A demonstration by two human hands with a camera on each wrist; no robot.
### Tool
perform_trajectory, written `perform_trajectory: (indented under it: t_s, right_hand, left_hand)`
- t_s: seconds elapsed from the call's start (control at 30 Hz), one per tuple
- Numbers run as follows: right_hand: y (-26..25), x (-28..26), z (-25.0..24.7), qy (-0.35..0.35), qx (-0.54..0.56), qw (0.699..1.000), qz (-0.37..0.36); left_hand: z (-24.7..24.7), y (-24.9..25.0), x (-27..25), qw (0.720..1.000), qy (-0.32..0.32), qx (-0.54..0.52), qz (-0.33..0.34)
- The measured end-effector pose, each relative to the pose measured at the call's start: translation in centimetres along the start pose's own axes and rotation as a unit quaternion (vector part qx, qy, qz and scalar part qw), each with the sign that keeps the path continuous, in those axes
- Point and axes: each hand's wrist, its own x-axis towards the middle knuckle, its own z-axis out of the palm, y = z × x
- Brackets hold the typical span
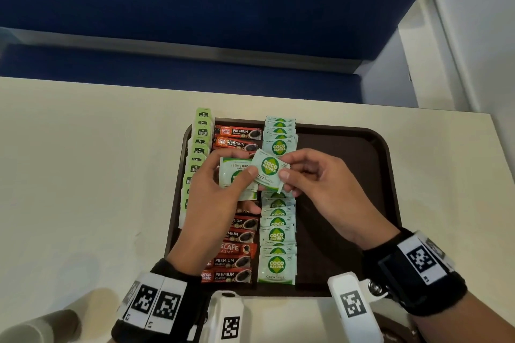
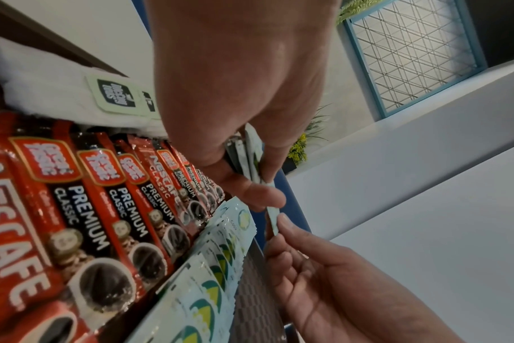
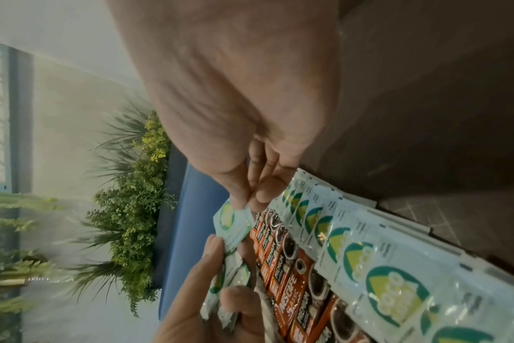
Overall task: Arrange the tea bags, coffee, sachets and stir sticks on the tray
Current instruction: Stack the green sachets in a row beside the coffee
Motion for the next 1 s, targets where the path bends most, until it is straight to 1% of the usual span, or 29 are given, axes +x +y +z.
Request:
perform_trajectory:
  t_s: [0.13, 0.2, 0.27, 0.37, 0.5, 0.6, 0.87, 1.0]
  right_hand:
    - [0.3, -0.1, -0.1, 0.013, 0.03, 0.998, 0.046]
    - [0.4, 0.0, -0.5, 0.007, 0.04, 0.998, 0.047]
    - [0.2, 0.4, -1.1, 0.029, 0.045, 0.998, 0.027]
    - [0.2, 1.7, -2.3, 0.081, -0.012, 0.996, -0.022]
    - [0.9, 3.2, -2.6, 0.079, -0.124, 0.987, -0.059]
    - [1.1, 3.7, -2.3, 0.076, -0.172, 0.979, -0.073]
    - [1.7, 3.7, -1.6, 0.096, -0.202, 0.971, -0.087]
    - [1.8, 3.3, -1.3, 0.111, -0.194, 0.97, -0.097]
  left_hand:
    - [0.2, -0.2, -0.2, 1.0, 0.007, 0.002, 0.013]
    - [0.2, -0.3, -0.3, 1.0, 0.006, -0.002, 0.018]
    - [0.1, -0.5, -0.4, 1.0, 0.012, -0.007, 0.016]
    - [-0.4, -0.6, -0.4, 0.999, 0.036, -0.014, 0.009]
    - [-0.8, -0.6, -0.3, 0.999, 0.05, -0.005, 0.006]
    - [-0.9, -0.6, -0.3, 0.999, 0.049, -0.002, 0.007]
    - [-1.2, -0.8, -0.5, 0.999, 0.052, 0.01, 0.0]
    - [-1.2, -0.8, -0.6, 0.999, 0.054, 0.001, -0.005]
